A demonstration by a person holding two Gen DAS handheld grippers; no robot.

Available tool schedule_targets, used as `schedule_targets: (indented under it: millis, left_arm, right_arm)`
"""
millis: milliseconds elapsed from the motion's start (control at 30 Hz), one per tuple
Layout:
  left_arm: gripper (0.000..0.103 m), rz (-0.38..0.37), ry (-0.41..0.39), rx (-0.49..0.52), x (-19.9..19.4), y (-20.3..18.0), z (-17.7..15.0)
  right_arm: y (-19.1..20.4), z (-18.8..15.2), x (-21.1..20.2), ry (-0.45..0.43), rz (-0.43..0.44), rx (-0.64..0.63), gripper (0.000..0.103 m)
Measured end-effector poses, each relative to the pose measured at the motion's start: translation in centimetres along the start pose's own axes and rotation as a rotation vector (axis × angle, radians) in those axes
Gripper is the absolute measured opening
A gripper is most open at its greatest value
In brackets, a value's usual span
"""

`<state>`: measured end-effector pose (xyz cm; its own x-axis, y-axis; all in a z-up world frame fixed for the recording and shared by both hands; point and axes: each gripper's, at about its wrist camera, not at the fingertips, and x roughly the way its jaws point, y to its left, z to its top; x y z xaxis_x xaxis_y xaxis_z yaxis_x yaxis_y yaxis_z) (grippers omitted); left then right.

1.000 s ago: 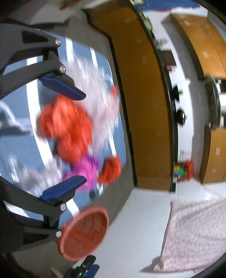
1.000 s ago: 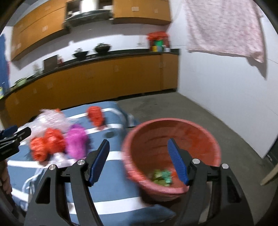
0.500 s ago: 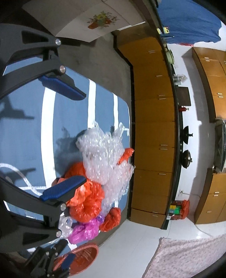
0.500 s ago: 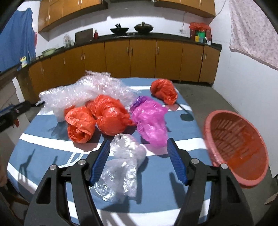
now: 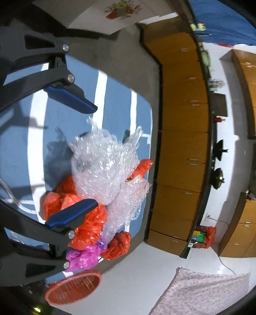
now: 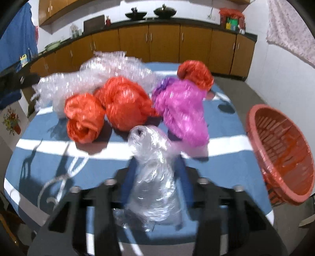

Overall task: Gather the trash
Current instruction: 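Grasp the clear plastic bag with the right tool while the left tool grasps bubble wrap, then carry the clear bag and bubble wrap to the orange basket and release both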

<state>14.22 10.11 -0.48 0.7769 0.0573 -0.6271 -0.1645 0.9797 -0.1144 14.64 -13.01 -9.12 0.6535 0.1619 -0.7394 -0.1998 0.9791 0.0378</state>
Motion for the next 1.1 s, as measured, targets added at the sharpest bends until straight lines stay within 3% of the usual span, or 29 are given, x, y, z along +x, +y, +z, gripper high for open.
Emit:
schedule_targets:
  millis: [67,167,267,333,400,1100]
  left_arm:
    - [0.086,-0.017,0.027,-0.005,1.2,-0.3,0.2]
    - [0.072,-0.028,0.061,0.000,2.7,-0.7,0.3]
    - [0.047,-0.055,0.096,-0.011,3.8,-0.8,0.1]
    - [0.024,-0.073,0.111,-0.014,4.1,-0.8,-0.1]
    - [0.020,-0.079,0.102,-0.008,3.7,-0.8,-0.4]
    - [0.016,-0.081,-0.114,-0.012,-7.2,1.0,-0.7]
  right_arm:
    - [-0.1,-0.3,-0.1,0.002,0.004,-0.001,0.026]
    - [-0.2,-0.4,-0.4,-0.001,0.006,-0.002,0.024]
    - [-0.3,-0.4,-0.6,-0.005,0.005,0.001,0.023]
    - [-0.4,-0.4,-0.8,-0.007,0.006,0.002,0.023]
    - [-0.5,-0.4,-1.0,-0.010,0.009,0.001,0.021]
    - [-2.6,0.1,-7.2,-0.135,-0.004,0.022,0.020]
